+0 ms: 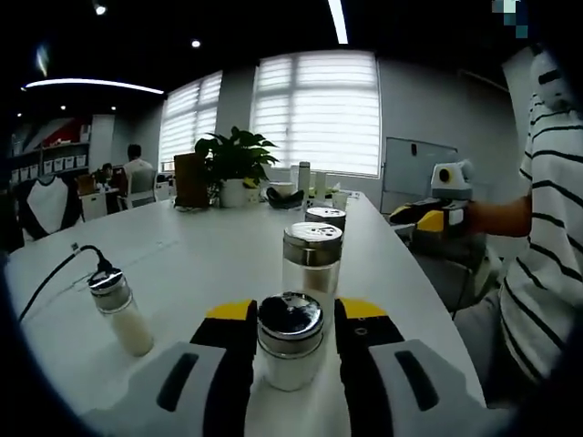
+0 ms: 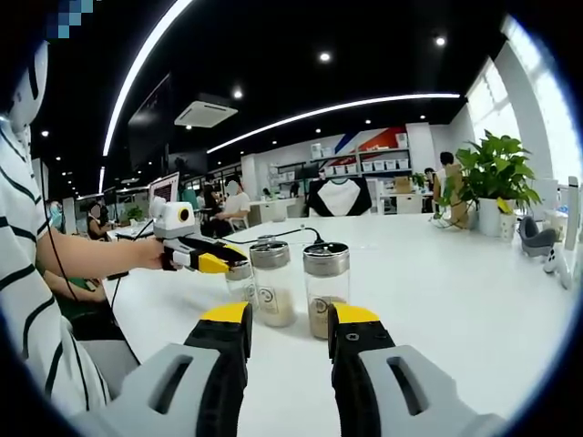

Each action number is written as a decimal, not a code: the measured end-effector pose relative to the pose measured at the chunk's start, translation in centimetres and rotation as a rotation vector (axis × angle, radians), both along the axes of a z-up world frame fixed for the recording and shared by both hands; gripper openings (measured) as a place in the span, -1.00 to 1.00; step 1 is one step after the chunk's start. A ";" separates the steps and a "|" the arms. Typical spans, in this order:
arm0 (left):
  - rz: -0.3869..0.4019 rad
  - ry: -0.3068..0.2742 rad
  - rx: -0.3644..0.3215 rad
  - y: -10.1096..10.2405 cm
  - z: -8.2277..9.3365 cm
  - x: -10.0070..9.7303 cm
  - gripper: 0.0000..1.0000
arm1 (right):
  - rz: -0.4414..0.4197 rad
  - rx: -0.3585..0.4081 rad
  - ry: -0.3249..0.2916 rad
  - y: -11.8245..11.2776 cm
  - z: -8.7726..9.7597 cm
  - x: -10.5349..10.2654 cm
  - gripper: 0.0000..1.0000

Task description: Rotate the seasoning bottle until the label or dispensing opening points toward the visible target arrow and the bottle remains upright within the marked orientation range

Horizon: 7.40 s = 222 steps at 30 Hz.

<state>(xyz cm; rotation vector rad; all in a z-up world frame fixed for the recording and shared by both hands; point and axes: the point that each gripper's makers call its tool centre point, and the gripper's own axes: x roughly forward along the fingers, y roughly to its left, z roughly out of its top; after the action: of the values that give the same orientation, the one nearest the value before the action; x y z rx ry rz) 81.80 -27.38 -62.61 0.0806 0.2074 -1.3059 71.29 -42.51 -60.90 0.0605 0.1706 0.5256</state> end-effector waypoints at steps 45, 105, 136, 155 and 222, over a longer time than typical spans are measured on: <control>0.392 -0.045 -0.095 0.2 -1.2 1.8 -0.26 | -0.003 0.000 0.004 0.1 -0.1 0.0 -0.37; 0.001 0.067 -0.045 -0.2 -1.8 0.8 -0.34 | 0.008 0.001 -0.001 0.3 0.1 -0.2 -0.40; 0.293 -0.057 -0.092 0.6 1.0 0.8 -0.18 | 0.012 -0.001 -0.005 0.6 0.2 0.1 -0.38; 0.291 -0.054 0.002 0.3 -0.9 0.9 -0.37 | 0.014 -0.003 -0.016 0.6 0.6 -0.1 -0.39; 0.378 -0.083 -0.053 1.7 0.8 0.9 -0.20 | 0.025 -0.003 -0.019 0.9 0.3 -0.3 -0.37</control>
<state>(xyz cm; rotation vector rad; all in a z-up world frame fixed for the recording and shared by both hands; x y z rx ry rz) 82.70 -25.68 -61.79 0.0469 0.1100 -0.9291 70.97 -41.59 -60.58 0.0505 0.1542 0.5510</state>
